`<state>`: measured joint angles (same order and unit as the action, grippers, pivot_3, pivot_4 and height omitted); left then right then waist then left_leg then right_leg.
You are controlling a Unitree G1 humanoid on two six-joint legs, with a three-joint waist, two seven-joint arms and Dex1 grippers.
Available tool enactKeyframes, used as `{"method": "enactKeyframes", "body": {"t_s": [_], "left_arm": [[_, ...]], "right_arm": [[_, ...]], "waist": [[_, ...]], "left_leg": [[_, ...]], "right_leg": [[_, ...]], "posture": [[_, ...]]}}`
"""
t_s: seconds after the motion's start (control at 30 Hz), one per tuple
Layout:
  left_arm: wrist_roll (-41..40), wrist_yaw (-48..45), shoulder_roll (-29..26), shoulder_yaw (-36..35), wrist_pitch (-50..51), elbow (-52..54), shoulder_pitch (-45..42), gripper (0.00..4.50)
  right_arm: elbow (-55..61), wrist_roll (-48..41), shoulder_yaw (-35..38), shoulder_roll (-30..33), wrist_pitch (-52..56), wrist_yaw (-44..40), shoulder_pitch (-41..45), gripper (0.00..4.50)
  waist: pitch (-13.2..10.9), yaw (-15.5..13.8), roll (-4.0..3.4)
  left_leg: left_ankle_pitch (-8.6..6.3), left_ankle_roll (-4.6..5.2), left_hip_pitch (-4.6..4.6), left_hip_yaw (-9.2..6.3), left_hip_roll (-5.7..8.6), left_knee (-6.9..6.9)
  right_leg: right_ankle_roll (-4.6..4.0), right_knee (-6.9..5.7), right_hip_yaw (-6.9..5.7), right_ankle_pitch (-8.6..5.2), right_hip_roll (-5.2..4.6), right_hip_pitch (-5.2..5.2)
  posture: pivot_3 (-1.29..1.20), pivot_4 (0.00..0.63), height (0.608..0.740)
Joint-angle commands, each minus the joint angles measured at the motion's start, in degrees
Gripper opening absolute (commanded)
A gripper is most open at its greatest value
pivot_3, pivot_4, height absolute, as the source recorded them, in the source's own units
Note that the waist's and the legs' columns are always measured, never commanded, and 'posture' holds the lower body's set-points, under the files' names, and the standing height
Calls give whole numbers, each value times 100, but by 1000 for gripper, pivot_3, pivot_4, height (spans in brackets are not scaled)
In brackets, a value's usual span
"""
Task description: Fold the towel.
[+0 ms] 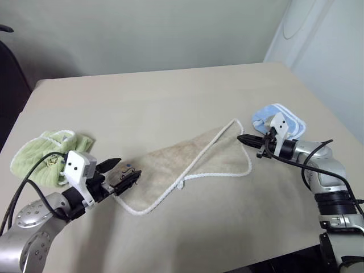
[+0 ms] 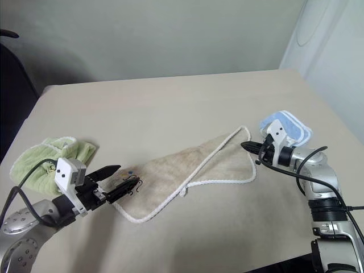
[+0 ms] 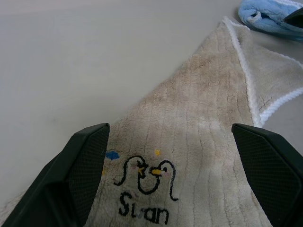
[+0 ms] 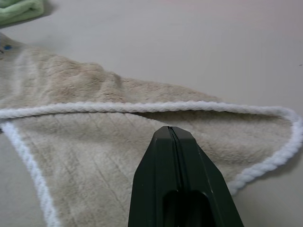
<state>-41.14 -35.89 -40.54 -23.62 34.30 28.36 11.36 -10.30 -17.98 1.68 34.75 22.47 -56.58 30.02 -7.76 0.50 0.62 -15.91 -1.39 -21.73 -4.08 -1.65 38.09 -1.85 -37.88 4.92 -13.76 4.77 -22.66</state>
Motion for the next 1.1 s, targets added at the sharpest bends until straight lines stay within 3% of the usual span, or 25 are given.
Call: {"method": "enactKeyframes", "body": {"t_s": [0.03, 0.43, 0.53, 0.67, 0.87, 1.1], "left_arm": [[46, 37, 4, -17, -2, 279, 83, 4471], [120, 107, 114, 92, -64, 449, 234, 4471], [213, -51, 17, 243, -111, 298, 71, 4500], [369, -123, 38, 433, -164, 127, -133, 4500], [411, -120, 170, 499, -188, 344, -3, 4500], [481, 21, 378, 455, -249, 571, 277, 4500]], "right_arm": [[-320, 137, 50, 115, -322, -25, 377, 0], [-3632, 1418, -694, -131, -2288, -227, 2495, 0], [-4755, 1804, -884, -283, -2667, -130, 3239, 570], [-5812, 2235, -1072, -456, -2965, -49, 3903, 1914], [-6408, 2699, -1180, -598, -3071, 283, 4260, 3949], [-6633, 2967, -1072, -698, -2908, 827, 4325, 3949]], "waist": [[0, 1, 0], [-2, 18, -10], [-2, 6, -13], [-1, 1, -15], [-1, -9, -15], [-1, 5, -15]], "left_leg": [[-1, 2, 0, 0, 0, 0], [-11, 19, 2, -1, -1, -5], [-14, 25, 0, -1, -1, -4], [-13, 22, -3, -1, -1, -10], [-1, -8, -14, -3, -1, -8], [-7, 3, -13, -3, -2, -9]], "right_leg": [[0, 0, 0, 0, 0, 0], [-5, -6, 0, 3, 0, -5], [-8, -8, 0, 4, 0, -8], [-12, -8, -1, 7, -1, -14], [-14, -3, -4, 6, -3, -18], [-18, -7, -4, 5, -2, -21]], "posture": [[0, 150, 740], [0, 150, 740], [0, 150, 740], [0, 150, 740], [0, 150, 740], [0, 150, 740]]}}
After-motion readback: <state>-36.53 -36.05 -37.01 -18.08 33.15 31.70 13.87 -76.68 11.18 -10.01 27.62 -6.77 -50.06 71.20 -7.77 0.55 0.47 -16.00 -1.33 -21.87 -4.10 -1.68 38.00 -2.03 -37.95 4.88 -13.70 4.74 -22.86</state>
